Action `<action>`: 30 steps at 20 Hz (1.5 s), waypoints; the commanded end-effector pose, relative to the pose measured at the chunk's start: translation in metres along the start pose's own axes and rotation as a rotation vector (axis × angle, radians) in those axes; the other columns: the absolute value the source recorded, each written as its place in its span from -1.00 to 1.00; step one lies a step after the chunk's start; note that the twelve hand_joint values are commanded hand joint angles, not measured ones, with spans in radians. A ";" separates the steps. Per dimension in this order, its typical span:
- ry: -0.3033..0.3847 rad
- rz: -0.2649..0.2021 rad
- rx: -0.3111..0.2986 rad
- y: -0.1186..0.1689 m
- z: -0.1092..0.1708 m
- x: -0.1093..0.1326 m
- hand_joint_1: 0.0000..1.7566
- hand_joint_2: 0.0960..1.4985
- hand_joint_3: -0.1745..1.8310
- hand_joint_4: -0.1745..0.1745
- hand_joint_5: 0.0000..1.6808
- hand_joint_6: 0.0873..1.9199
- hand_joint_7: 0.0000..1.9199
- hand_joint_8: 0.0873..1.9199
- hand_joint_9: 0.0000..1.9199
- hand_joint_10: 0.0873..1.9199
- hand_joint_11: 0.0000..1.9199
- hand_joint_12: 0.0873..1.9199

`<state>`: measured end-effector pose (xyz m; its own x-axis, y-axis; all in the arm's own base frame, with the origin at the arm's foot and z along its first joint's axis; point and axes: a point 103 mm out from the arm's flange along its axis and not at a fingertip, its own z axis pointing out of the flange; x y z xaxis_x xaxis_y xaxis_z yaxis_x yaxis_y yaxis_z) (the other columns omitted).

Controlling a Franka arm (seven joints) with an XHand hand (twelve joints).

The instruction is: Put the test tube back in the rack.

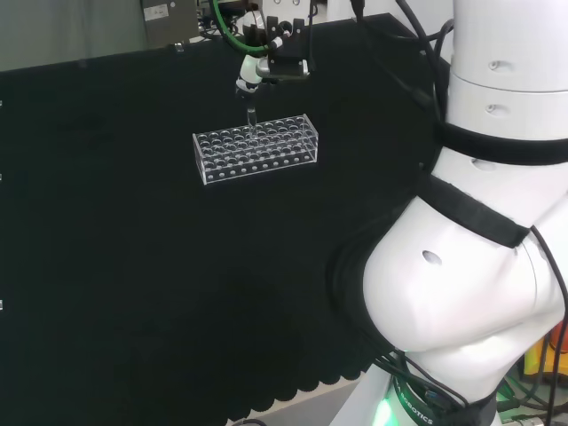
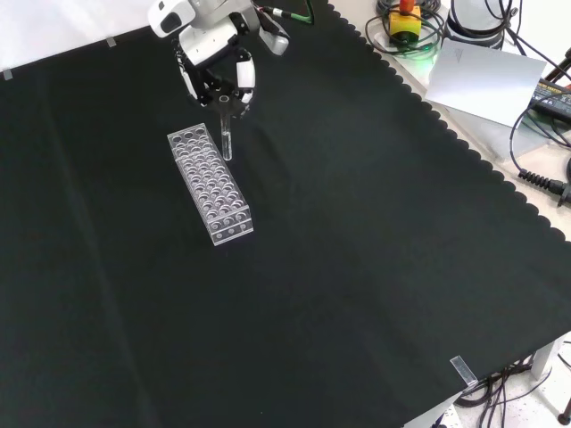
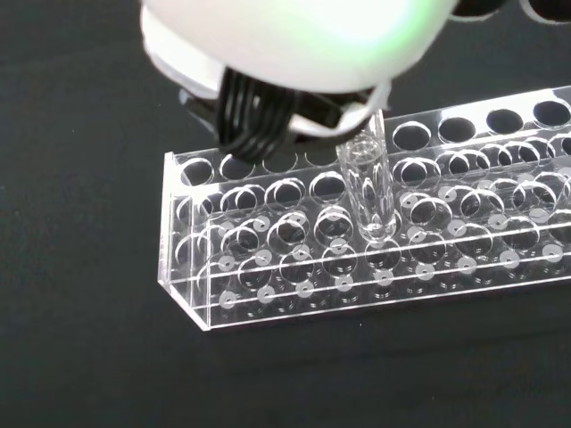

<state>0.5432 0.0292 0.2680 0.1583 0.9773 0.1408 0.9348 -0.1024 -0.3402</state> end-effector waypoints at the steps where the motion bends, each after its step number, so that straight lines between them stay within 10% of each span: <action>1: -0.002 -0.005 0.009 0.006 0.003 -0.002 0.42 -0.38 -0.06 -1.00 0.79 -0.80 0.94 -0.67 0.77 -0.64 0.24 0.04; 30: -0.016 0.024 0.045 0.039 0.015 -0.001 0.42 -0.38 -0.06 -1.00 0.79 -0.80 0.94 -0.67 0.77 -0.64 0.24 0.05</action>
<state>0.5704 0.0251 0.2458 0.1781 0.9752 0.1315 0.9212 -0.1182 -0.3707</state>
